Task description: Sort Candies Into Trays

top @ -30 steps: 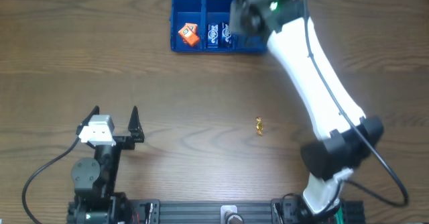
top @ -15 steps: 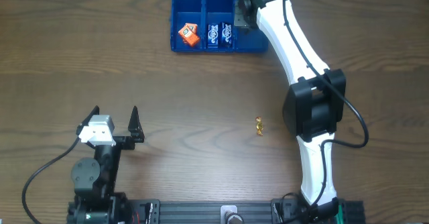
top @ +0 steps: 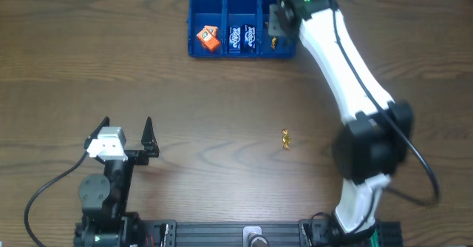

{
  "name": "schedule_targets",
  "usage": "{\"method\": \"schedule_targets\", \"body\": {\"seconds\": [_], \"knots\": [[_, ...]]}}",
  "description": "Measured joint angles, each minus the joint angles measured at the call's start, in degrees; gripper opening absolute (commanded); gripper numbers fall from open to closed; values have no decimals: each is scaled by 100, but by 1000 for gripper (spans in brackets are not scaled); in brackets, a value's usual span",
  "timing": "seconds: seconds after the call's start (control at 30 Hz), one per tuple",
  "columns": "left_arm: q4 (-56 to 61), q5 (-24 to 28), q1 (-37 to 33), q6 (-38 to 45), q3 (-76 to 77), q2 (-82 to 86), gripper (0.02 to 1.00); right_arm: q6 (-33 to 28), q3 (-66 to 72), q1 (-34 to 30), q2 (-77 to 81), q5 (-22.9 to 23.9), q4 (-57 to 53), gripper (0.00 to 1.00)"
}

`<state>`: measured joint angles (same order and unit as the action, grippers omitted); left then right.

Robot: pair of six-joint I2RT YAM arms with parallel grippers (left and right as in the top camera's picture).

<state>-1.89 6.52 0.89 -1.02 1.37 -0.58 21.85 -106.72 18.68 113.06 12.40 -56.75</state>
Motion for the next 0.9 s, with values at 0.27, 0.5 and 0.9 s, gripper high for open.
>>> {"method": "schedule_targets", "body": {"seconds": [0.27, 0.5, 0.9], "knots": [[0, -2, 0, 0, 0, -2, 998, 389, 3744, 455, -2328, -354, 417, 610], [-2, -2, 0, 0, 0, -2, 996, 841, 5668, 763, -2326, -892, 1394, 610], [-2, 0, 0, 0, 0, -2, 998, 1021, 5709, 997, -2070, -1043, 1491, 606]]}}
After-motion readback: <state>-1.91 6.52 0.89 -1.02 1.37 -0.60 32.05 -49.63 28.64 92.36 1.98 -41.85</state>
